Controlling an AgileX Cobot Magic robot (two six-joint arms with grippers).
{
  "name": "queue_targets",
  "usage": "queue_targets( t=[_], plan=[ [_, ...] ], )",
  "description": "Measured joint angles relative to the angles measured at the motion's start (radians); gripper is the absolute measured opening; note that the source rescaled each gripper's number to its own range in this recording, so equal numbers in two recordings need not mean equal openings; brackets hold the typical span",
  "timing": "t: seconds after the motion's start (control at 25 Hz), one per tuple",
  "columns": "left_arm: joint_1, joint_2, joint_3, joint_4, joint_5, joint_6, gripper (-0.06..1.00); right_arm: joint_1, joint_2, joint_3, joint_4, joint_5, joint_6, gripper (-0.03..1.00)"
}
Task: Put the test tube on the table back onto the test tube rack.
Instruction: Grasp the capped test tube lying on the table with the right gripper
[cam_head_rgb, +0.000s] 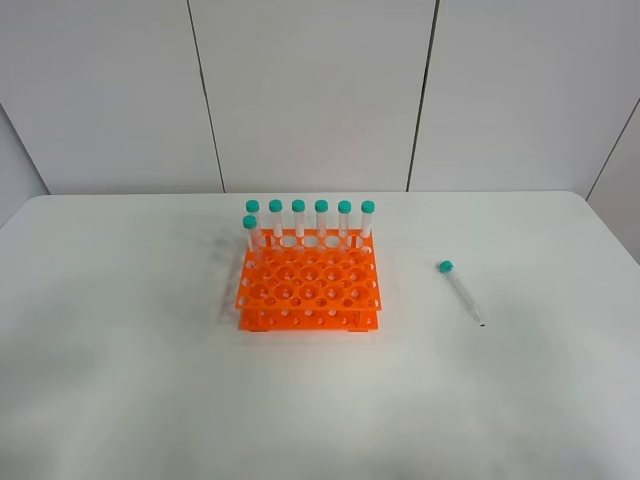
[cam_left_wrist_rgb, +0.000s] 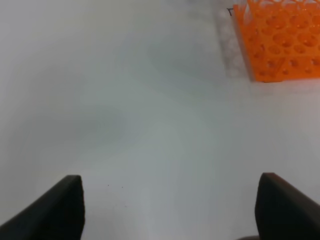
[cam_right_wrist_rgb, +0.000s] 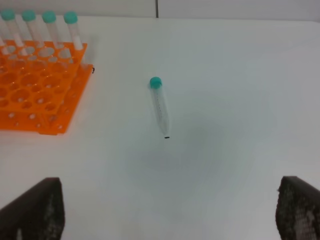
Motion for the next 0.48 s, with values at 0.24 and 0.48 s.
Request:
queue_targets(
  t=[0.24, 0.48],
  plan=[
    [0.000, 0.000, 0.000, 0.000, 0.000, 0.000, 1.00, 0.000, 0.000, 0.000, 0.000, 0.000, 0.000, 0.92],
    [0.000, 0.000, 0.000, 0.000, 0.000, 0.000, 1.00, 0.000, 0.023, -0.020, -0.005, -0.026, 0.000, 0.89]
  ],
)
